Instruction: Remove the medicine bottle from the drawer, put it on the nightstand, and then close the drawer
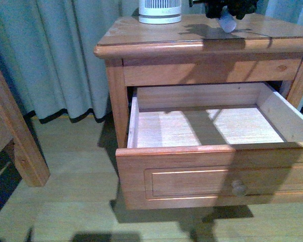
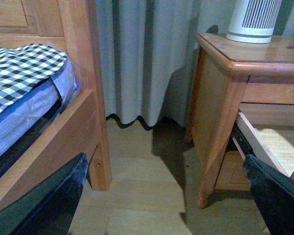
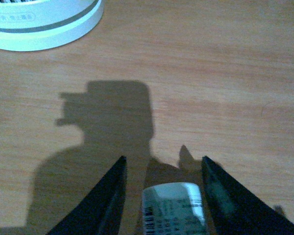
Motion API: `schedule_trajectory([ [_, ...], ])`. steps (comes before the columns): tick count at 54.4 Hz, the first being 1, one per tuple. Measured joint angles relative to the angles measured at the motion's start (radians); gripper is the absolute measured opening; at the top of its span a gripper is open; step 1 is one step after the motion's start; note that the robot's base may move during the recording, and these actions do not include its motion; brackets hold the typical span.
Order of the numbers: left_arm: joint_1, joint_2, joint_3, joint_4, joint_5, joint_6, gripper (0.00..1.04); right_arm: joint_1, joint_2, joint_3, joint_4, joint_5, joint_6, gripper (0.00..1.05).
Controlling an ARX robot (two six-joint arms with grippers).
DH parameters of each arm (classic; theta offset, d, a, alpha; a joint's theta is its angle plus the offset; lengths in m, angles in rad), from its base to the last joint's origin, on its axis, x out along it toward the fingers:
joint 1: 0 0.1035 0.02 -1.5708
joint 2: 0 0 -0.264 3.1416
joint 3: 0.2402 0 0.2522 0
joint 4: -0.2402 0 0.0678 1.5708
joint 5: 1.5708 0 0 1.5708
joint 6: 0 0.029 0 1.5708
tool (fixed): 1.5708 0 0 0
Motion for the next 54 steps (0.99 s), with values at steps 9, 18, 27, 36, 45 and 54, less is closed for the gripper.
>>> schedule_trajectory([
  [9, 0.0, 0.0, 0.0, 0.0, 0.0, 0.0, 0.98, 0.013, -0.154, -0.235, 0.183, -0.043, 0.008, 0.78],
  [18, 0.0, 0.0, 0.0, 0.0, 0.0, 0.0, 0.98, 0.053, -0.518, -0.629, 0.449, -0.107, -0.004, 0.99],
  [27, 0.0, 0.0, 0.0, 0.0, 0.0, 0.0, 0.98, 0.104, -0.979, -1.054, 0.576, -0.15, 0.02, 0.9],
  [36, 0.0, 0.0, 0.0, 0.0, 0.0, 0.0, 0.98, 0.166, -1.344, -1.511, 0.587, -0.058, 0.055, 0.61],
  [45, 0.0, 0.0, 0.0, 0.0, 0.0, 0.0, 0.98, 0.237, -1.636, -1.933, 0.46, 0.053, 0.216, 0.3],
  [54, 0.0, 0.0, 0.0, 0.0, 0.0, 0.0, 0.98, 0.257, -1.555, -2.235, 0.595, 0.151, 0.333, 0.02],
])
